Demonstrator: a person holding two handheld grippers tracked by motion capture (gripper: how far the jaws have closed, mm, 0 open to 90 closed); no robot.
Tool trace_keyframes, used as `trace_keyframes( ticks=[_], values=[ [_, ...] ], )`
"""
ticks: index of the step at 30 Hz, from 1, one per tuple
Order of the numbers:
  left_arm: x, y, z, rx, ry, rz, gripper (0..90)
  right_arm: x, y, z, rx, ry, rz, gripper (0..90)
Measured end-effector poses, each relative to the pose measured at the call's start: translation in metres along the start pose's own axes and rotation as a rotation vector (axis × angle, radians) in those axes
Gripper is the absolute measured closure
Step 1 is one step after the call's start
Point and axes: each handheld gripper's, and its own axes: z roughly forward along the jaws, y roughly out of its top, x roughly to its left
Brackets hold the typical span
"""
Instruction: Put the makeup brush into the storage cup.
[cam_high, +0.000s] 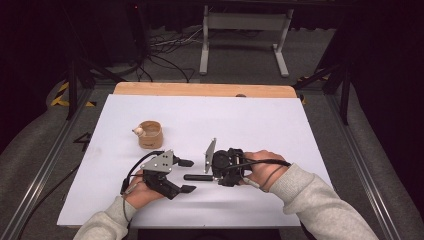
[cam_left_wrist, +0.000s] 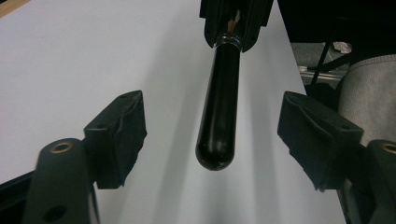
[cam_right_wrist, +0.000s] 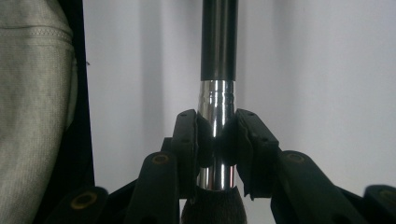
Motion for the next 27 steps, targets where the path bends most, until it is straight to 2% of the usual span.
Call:
trace_keyframes(
  ticks=[9, 16, 25, 27],
  values=[
    [0.0015, 0.0019, 0.0051, 0.039, -0.031, 0.011, 42.7, 0.0020, 0.0038, 0.0047, 0.001, 0.016, -0.010, 70.7],
    [-0.0001, 0.0031, 0.0060, 0.061, -0.035, 0.035, 55.1, 0.0019, 0.0056, 0.0056, -0.004, 0.018, -0.013, 70.7],
    [-0.0035, 0.0028, 0.0072, 0.093, -0.047, 0.054, 66.2, 0.0027, 0.0088, 0.0074, 0.009, 0.023, -0.028, 70.7],
    [-0.0042, 0.0024, 0.0071, 0.087, -0.041, 0.059, 68.8, 0.0027, 0.0092, 0.0081, 0.011, 0.024, -0.029, 70.6]
  ],
)
